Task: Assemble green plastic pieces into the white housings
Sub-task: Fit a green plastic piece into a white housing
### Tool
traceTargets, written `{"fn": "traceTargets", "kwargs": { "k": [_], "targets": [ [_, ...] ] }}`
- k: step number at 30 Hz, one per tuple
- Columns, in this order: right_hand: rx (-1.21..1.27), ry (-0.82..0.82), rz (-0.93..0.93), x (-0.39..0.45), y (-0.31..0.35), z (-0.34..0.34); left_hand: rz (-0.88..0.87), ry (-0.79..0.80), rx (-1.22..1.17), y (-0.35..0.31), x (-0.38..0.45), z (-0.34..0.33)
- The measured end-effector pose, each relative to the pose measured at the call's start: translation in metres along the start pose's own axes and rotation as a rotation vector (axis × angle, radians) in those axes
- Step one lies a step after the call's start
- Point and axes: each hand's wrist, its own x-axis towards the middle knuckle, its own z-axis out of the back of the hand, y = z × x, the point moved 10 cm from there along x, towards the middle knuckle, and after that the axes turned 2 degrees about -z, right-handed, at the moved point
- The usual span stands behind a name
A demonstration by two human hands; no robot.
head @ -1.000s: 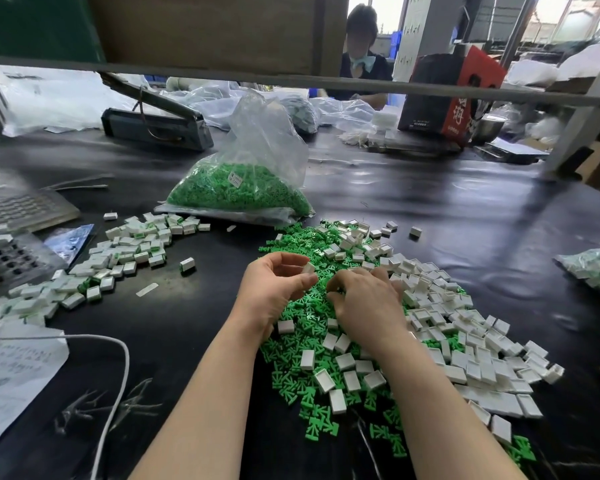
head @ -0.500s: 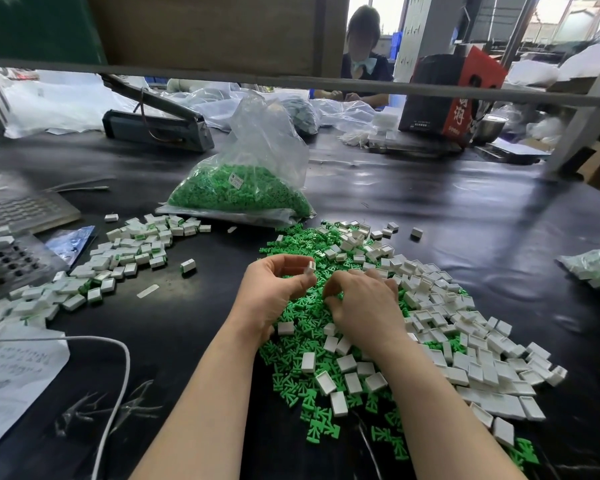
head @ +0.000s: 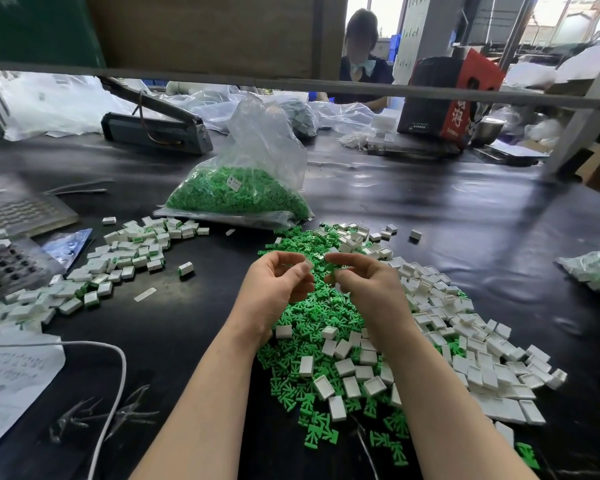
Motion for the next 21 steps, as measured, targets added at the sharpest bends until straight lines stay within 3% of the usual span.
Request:
{"fn": "traceTargets", "kwargs": {
  "k": [7, 16, 21],
  "targets": [
    [0.169, 0.004, -0.051, 0.004, -0.005, 0.002, 0.013, 0.032, -0.002, 0.001, -0.001, -0.004],
    [0.097, -0.014, -0.025, 0.007, -0.008, 0.002, -0.017, 0.040, 0.011, -0.005, -0.003, -0.007],
    [0.015, -0.012, 0.076, 0.005, 0.004, 0.000, -0.050, 0.010, 0.064, -0.008, -0.003, -0.007]
  ]
}}
